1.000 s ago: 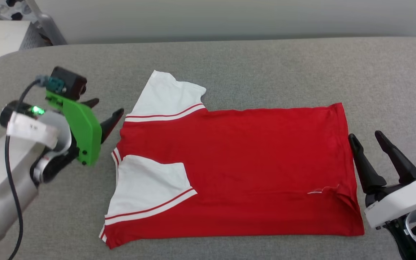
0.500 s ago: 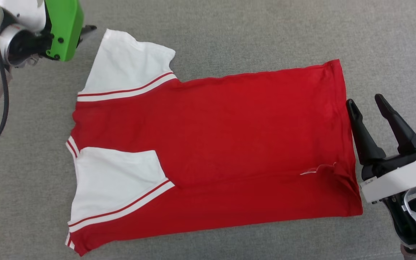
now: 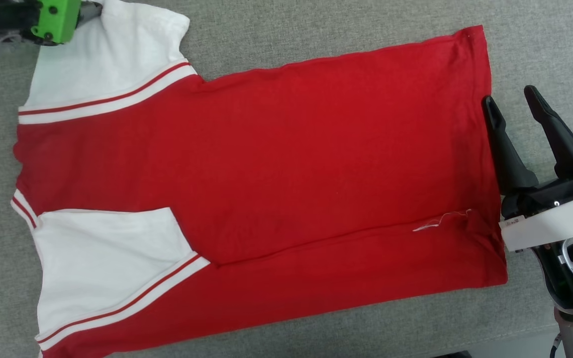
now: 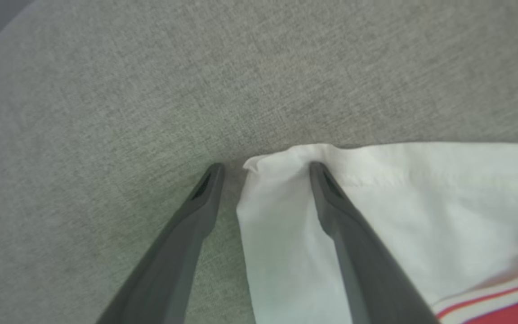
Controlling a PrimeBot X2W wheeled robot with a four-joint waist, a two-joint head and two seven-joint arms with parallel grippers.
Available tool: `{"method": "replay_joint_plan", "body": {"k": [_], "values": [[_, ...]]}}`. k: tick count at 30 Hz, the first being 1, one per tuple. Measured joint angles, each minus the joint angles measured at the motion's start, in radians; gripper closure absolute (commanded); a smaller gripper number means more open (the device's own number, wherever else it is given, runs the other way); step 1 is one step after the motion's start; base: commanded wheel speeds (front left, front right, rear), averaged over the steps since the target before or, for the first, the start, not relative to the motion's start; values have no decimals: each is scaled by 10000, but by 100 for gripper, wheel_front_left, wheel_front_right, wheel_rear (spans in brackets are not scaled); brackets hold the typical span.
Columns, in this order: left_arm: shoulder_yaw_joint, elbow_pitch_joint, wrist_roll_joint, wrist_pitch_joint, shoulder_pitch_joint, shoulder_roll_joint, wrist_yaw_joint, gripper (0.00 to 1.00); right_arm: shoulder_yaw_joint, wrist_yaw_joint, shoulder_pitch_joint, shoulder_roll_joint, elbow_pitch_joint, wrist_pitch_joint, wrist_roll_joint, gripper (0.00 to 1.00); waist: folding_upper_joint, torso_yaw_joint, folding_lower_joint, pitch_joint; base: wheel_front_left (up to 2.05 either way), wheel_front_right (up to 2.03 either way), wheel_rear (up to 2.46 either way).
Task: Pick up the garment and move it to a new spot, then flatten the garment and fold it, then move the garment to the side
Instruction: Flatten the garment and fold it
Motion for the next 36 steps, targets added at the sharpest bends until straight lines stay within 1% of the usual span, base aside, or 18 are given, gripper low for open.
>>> {"method": "replay_joint_plan", "body": {"k": [2, 3, 4, 6, 11, 13, 15, 18, 20, 23, 26, 27, 29, 32, 36], "values": [[27, 31, -117, 150, -105, 77, -29, 0, -29, 0, -44, -27, 27, -8, 4, 0, 0, -104, -2, 178, 0, 0, 0], [38, 25, -155, 249, -155, 100, -31, 61, -63, 0, -70, -38, 31, -27, 4, 0, 0, -142, -2, 235, 0, 0, 0], [48, 4, -184, 278, -205, 146, -40, 100, -109, 0, -110, -54, 35, -61, 4, 0, 0, -179, -2, 293, 0, 0, 0], [31, -111, -211, 228, -218, 217, -44, 100, -186, 0, -173, -105, 27, -86, 4, 0, 0, -218, -2, 349, 0, 0, 0], [-491, -385, 75, -389, -152, 171, -44, 100, -571, 0, -304, -343, -61, -31, -19, 0, 0, -146, -2, 180, 0, 0, 0], [-533, -449, 59, -836, 13, 86, -42, 100, -782, 0, -511, -612, -105, 100, -48, 0, 0, -65, -1, 55, 0, 0, 0], [-711, -535, 73, -1248, 124, 10, -42, 100, -951, 0, -859, -1016, -161, 391, -48, 0, 0, 61, -1, -127, 0, 0, 0], [-1089, -765, 184, -1653, 309, -67, -44, 100, -965, 0, -1473, -1597, -144, 1001, 0, 0, 0, 286, -1, -443, 0, 0, 0], [-1168, -865, 117, -1862, 465, -117, -46, 100, -802, 0, -1925, -2000, -12, 1546, 169, 0, 0, 439, 0, -650, 0, 0, 0], [-1279, -1078, -102, -2222, 541, -151, -88, 100, -244, 0, -2603, -2767, 426, 2755, 596, 0, 0, 678, 0, -955, 0, 0, 0], [-1411, -1337, -144, -2660, 530, -109, -88, 100, 685, 0, -3298, -3605, 980, 4579, 1379, 0, 0, 924, -1, -1243, 0, 0, 0], [-1446, -1430, -144, -2794, 530, -90, -88, 100, 936, 2, -3500, -3789, 1108, 5041, 1601, 0, -1, 991, -1, -1305, 0, 0, 0], [-1521, -1641, -167, -3022, 530, -35, -88, 100, 1622, 2, -4075, -4182, 1453, 6297, 2107, 0, -1, 1154, 0, -1435, 0, 0, 0], [-1634, -1944, -236, -3294, 523, 12, -88, 100, 2397, 2, -4813, -4445, 2109, 7864, 2568, 0, 0, 1358, 0, -1555, 0, 0, 0], [-1778, -2265, -238, -3532, 435, -17, -90, 100, 3170, 2, -5808, -4378, 3195, 9185, 2656, 0, -1, 1627, 0, -1523, 0, 0, 0]]}}
